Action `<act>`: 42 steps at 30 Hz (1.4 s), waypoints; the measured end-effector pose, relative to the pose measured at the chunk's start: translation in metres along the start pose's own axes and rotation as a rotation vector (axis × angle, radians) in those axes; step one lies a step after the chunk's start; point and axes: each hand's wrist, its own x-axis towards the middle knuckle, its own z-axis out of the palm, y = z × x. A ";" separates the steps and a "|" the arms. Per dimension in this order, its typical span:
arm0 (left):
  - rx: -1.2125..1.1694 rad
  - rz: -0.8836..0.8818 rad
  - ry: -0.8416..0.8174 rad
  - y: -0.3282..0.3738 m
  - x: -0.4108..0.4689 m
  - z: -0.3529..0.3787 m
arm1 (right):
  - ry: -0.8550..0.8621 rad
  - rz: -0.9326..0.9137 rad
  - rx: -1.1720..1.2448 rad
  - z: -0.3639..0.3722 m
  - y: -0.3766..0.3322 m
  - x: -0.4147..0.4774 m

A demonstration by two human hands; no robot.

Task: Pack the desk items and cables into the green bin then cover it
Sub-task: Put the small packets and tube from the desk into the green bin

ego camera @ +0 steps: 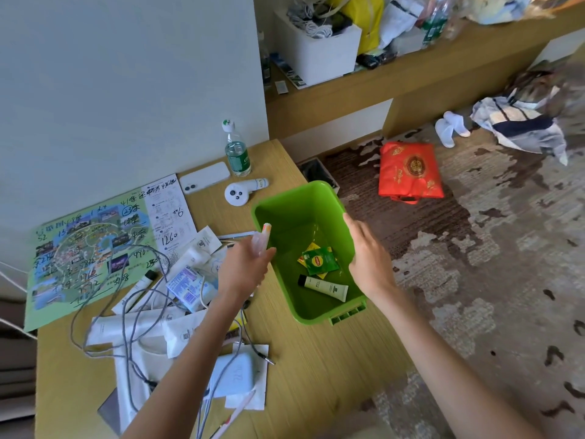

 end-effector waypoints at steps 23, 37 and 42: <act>0.693 0.531 -0.337 0.038 0.001 0.084 | -0.004 -0.013 0.063 -0.004 0.018 -0.021; 0.152 0.301 0.230 -0.038 -0.036 -0.027 | 0.148 -0.087 -0.123 0.001 -0.037 -0.042; 0.153 0.084 0.258 -0.105 -0.069 -0.043 | 0.086 -0.273 0.029 0.022 -0.085 -0.065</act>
